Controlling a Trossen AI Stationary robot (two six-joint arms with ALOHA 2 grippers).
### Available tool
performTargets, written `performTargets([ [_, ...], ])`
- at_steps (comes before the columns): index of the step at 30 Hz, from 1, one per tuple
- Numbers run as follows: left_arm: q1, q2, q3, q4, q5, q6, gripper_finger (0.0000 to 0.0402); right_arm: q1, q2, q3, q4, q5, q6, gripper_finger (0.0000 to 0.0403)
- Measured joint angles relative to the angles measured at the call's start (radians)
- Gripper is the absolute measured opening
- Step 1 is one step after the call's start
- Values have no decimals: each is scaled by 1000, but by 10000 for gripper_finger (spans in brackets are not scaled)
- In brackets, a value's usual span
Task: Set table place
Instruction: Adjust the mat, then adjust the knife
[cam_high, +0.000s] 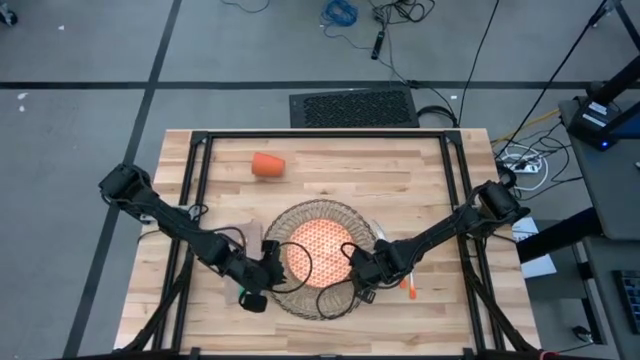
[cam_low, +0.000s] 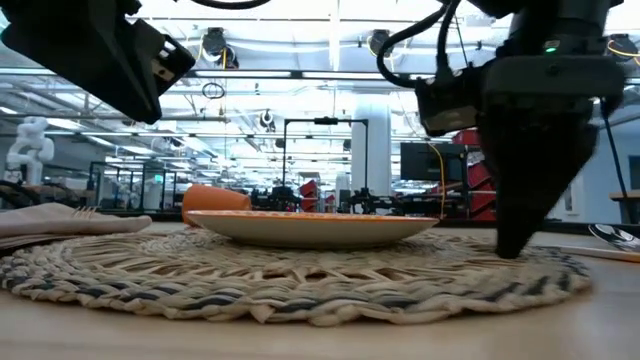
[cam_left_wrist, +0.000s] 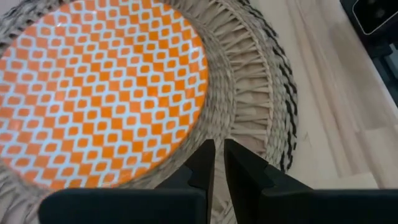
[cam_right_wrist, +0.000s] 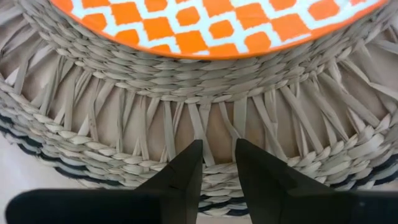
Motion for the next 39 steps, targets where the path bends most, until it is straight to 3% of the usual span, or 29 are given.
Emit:
performTargets([
  [17, -9, -4, 0, -3, -4, -10, 22, 49, -4, -2, -20, -27, 75, 86],
  [25, -16, -4, 0, -3, -3, -18, 22, 51, -39, 43, -63, 44, 65, 86],
  [31, -24, -4, 0, -2, -3, -19, 22, 57, -47, 64, -125, 57, 69, 86],
  [39, -42, -4, 0, -6, -4, -38, 22, 71, -49, 64, -396, 92, 188, 86],
])
